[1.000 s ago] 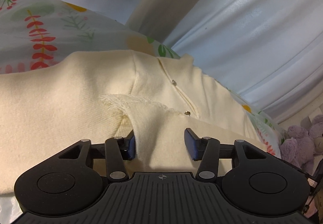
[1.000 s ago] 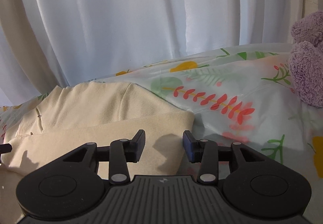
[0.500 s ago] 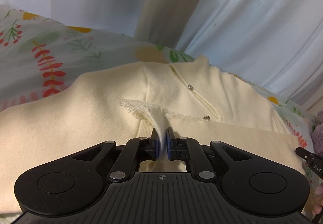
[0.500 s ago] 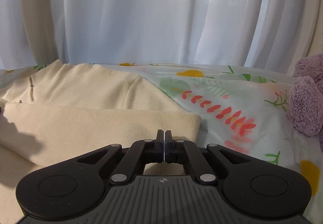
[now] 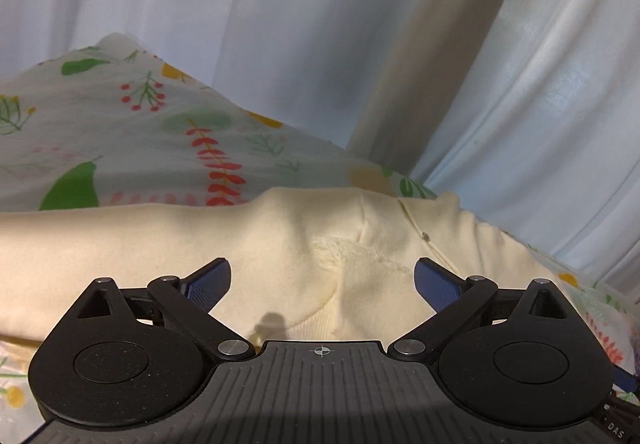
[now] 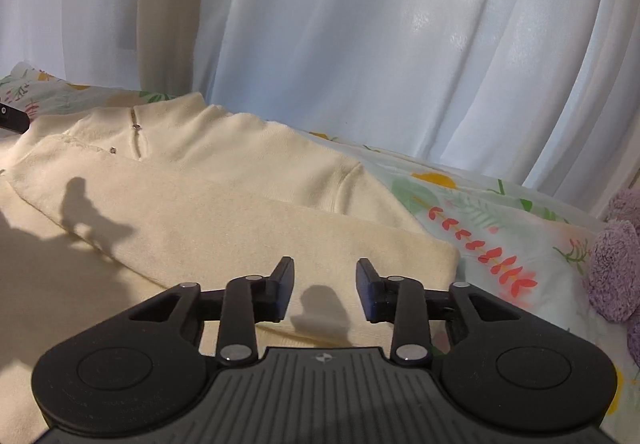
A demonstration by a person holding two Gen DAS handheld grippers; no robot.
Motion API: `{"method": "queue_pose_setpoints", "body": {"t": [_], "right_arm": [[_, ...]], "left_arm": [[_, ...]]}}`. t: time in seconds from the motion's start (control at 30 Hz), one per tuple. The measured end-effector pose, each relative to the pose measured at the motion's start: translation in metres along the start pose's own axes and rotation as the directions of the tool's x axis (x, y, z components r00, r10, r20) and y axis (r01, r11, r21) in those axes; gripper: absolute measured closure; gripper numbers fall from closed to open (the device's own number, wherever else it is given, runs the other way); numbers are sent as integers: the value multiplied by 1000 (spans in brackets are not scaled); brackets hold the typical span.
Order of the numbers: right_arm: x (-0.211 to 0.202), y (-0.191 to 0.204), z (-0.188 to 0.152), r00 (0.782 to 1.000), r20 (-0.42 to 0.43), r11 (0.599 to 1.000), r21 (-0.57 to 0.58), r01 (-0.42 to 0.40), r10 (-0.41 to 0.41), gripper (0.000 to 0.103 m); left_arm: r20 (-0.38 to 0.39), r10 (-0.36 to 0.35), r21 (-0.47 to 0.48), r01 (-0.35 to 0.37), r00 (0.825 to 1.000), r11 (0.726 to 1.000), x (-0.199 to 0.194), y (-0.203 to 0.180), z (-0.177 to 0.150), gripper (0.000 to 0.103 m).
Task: Fold small clothes
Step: 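Release the cuff and grasp the other sleeve cuff with the left gripper, then fold the held sleeve across the dress body and open the left gripper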
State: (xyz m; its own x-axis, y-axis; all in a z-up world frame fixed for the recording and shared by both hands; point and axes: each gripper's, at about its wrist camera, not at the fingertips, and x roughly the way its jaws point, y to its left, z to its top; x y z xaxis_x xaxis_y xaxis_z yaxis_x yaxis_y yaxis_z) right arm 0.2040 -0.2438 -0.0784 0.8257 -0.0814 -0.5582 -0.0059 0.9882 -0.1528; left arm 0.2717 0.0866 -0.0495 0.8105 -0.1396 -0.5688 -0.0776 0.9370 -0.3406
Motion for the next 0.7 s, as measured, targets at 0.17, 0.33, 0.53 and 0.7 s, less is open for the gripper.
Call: {"method": "queue_pose_setpoints", "body": {"t": [0.17,0.33,0.53,0.7], "right_arm": [[-39,14,-5,978,32,974,93,-208,206,38],[-58,26,-8,944,17,924,200,-325,329,39],[-71,43,-11,928,22,902,227,-368,373,57],[-74,45,-11,919,26,890,239,-387,393,59]], "left_arm": [[53,162,-352,-133,985,926,-51,100,0,2],[44,308,-634,-212,950,744,-85,191,-12,11],[68,365,-719,-208,928,663,-91,242,0,26],[114,364,-834,-110,924,540,-89,285,0,55]]}}
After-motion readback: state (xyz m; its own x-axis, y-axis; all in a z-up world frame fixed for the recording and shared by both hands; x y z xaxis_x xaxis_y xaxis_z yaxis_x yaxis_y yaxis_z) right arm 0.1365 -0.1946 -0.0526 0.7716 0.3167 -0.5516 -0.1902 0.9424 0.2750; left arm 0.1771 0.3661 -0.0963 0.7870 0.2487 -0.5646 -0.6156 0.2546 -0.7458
